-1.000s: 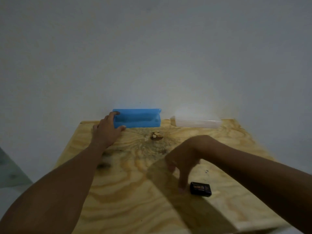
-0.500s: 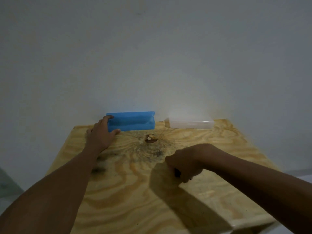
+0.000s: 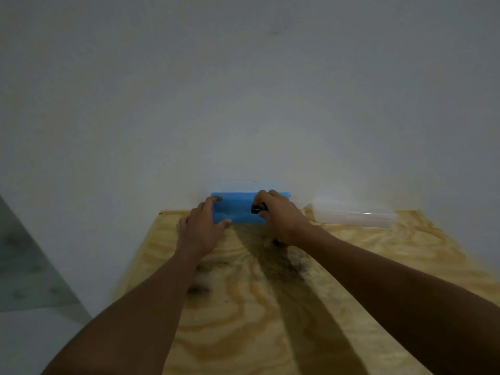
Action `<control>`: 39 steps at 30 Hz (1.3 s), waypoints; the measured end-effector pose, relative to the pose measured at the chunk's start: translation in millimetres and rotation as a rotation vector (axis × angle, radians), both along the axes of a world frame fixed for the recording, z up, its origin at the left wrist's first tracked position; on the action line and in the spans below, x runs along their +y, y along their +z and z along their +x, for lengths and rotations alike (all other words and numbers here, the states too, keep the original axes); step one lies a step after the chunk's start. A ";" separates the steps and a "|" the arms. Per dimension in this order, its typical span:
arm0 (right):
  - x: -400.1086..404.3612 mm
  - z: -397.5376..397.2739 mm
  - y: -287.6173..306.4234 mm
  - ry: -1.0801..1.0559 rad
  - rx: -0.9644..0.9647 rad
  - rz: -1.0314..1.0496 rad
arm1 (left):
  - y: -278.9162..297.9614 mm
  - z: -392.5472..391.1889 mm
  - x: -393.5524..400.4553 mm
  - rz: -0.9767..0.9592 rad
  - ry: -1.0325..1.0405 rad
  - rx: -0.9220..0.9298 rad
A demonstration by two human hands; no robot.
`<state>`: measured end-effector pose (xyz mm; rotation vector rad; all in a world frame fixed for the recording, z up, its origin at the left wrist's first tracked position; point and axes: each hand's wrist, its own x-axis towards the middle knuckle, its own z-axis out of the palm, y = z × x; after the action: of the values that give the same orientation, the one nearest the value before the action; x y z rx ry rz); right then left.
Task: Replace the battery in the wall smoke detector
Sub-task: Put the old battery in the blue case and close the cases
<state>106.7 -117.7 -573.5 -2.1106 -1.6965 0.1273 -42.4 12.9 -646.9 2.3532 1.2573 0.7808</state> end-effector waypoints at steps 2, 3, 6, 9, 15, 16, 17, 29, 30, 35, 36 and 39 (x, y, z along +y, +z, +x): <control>9.2 0.8 -3.6 -0.027 -0.006 0.037 | -1.2 0.3 1.1 -0.010 -0.005 -0.007; 13.6 0.5 -4.7 -0.033 -0.010 0.056 | -1.8 0.4 2.1 -0.011 -0.006 -0.016; 23.0 3.2 -9.0 -0.054 -0.002 0.070 | -2.3 1.4 1.7 -0.026 0.000 -0.033; 27.4 6.7 -13.8 -0.046 -0.012 0.005 | -2.6 1.0 0.6 -0.029 0.006 -0.026; 29.3 8.4 -16.8 -0.053 0.027 -0.042 | -1.3 0.5 0.1 -0.025 0.011 -0.038; 29.7 8.2 -16.4 -0.052 0.022 -0.057 | -1.1 0.2 0.0 -0.028 0.015 -0.050; 28.8 8.1 -16.0 -0.050 0.016 -0.076 | -0.7 -0.1 0.2 -0.031 0.021 -0.061; -6.4 0.1 -22.2 -0.056 -0.193 0.063 | -0.1 1.6 -2.8 -0.007 0.019 -0.037; -10.7 2.3 -23.9 -0.059 -0.230 0.135 | 0.1 1.3 -3.2 0.004 0.017 -0.018; -14.6 22.0 -32.5 -0.224 -0.184 0.094 | 1.7 0.0 -2.0 0.003 0.009 -0.017; -14.0 24.1 -32.7 -0.221 -0.101 0.060 | 2.2 0.0 -1.7 0.004 0.009 -0.021; -14.7 26.8 -32.1 -0.191 0.025 0.067 | 1.3 -1.1 -1.9 0.000 0.006 -0.038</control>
<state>133.5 -132.4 -605.6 -2.1970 -1.4557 0.0388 -43.5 11.1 -645.5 2.3240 1.2494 0.8233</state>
